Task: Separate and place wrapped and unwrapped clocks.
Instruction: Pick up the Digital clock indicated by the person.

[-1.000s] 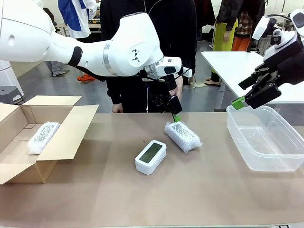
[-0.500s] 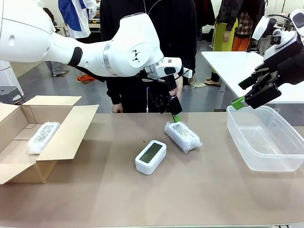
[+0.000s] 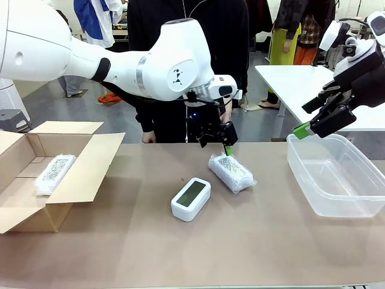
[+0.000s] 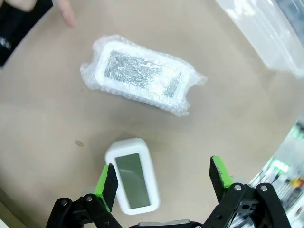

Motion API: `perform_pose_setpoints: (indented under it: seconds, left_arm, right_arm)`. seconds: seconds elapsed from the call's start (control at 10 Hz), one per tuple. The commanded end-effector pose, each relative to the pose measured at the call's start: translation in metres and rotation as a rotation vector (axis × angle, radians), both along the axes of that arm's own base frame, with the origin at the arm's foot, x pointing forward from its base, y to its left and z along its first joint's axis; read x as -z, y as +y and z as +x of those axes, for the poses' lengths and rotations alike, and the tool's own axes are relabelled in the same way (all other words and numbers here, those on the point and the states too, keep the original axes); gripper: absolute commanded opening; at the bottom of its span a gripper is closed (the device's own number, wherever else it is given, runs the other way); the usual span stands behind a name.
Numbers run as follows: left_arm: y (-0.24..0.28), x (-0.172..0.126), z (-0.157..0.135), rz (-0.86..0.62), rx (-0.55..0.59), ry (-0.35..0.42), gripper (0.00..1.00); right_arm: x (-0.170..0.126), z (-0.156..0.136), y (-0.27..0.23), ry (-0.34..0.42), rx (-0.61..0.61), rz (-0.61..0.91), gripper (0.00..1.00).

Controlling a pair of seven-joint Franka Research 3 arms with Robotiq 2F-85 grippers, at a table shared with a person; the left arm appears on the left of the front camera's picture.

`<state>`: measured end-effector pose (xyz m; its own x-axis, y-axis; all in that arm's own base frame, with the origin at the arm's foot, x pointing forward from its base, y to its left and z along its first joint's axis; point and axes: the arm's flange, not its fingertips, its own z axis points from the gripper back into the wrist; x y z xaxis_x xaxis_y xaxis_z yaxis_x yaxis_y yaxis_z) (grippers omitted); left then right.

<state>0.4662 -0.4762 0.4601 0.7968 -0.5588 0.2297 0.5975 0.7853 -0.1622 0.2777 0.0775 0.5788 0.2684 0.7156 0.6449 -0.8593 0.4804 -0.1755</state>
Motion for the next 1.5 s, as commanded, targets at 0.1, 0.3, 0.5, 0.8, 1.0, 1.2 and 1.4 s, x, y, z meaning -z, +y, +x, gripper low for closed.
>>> perform_pose_setpoints:
  seconds: [0.1,0.3,0.5,0.8,1.0,1.2,1.4]
  left_arm:
    - [-0.033,0.0,0.005,-0.077,-0.381,0.066,1.0]
    - [-0.039,0.005,0.011,-0.131,-0.604,-0.063,1.0]
    - [-0.05,0.033,0.021,-0.116,-0.641,-0.079,1.0]
    - [-0.051,0.073,0.038,-0.141,-0.646,-0.004,1.0]
    - [-0.041,0.06,0.027,-0.096,-0.628,-0.029,1.0]
    - [-0.044,0.077,0.032,-0.094,-0.63,-0.015,1.0]
    - [-0.063,0.069,0.035,-0.07,-0.703,0.093,1.0]
  right_arm:
    - [0.001,0.001,0.001,0.012,-0.014,0.014,1.0]
    - [0.001,0.001,0.001,0.012,-0.014,0.014,1.0]
    - [0.001,0.001,0.001,0.012,-0.014,0.014,1.0]
    - [0.001,0.001,0.001,0.012,-0.014,0.014,1.0]
    - [0.001,0.001,0.001,0.012,-0.014,0.014,1.0]
    - [0.001,0.001,0.001,0.012,-0.014,0.014,1.0]
    - [0.001,0.001,0.001,0.012,-0.014,0.014,1.0]
